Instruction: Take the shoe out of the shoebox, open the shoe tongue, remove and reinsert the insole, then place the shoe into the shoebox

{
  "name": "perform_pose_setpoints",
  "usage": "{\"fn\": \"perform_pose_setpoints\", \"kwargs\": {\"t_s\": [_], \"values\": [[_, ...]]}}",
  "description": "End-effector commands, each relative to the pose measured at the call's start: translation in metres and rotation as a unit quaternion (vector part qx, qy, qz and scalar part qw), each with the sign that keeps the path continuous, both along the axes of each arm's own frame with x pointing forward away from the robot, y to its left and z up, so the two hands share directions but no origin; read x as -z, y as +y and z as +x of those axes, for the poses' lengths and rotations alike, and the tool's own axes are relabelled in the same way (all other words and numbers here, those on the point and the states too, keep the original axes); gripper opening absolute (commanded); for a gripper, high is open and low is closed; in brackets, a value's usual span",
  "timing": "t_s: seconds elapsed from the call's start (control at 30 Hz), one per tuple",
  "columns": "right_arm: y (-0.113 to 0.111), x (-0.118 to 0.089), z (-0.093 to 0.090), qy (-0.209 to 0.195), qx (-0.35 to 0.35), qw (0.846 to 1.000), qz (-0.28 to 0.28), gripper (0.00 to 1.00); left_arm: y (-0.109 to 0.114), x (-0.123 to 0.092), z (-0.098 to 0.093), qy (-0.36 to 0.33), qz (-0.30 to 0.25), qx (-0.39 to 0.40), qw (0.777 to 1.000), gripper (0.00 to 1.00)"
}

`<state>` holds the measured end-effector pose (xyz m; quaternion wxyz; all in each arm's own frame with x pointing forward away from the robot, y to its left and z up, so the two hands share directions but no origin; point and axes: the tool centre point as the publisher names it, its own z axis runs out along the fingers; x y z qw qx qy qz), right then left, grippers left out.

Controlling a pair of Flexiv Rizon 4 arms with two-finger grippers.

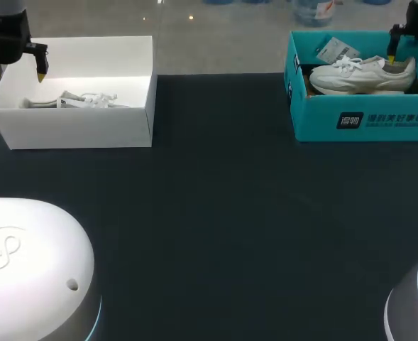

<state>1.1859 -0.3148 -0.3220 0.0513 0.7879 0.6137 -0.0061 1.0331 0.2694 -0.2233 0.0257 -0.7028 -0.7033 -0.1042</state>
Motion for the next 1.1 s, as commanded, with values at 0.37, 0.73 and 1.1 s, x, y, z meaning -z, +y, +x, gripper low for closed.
{"fn": "perform_pose_setpoints", "kwargs": {"t_s": [0.37,0.73,1.1], "values": [[-0.008,0.022,0.014,0.018,-0.002,1.0,0.006,1.0,0.0,0.0,0.0,0.0,0.0,0.0,1.0,1.0],[-0.012,0.032,0.019,0.014,-0.003,1.0,-0.004,0.69,0.0,0.0,0.0,0.0,0.0,0.0,1.0,1.0],[-0.021,0.027,0.017,0.005,0.004,1.0,-0.012,0.0,0.0,0.0,0.0,0.0,0.0,0.0,1.0,1.0]]}}
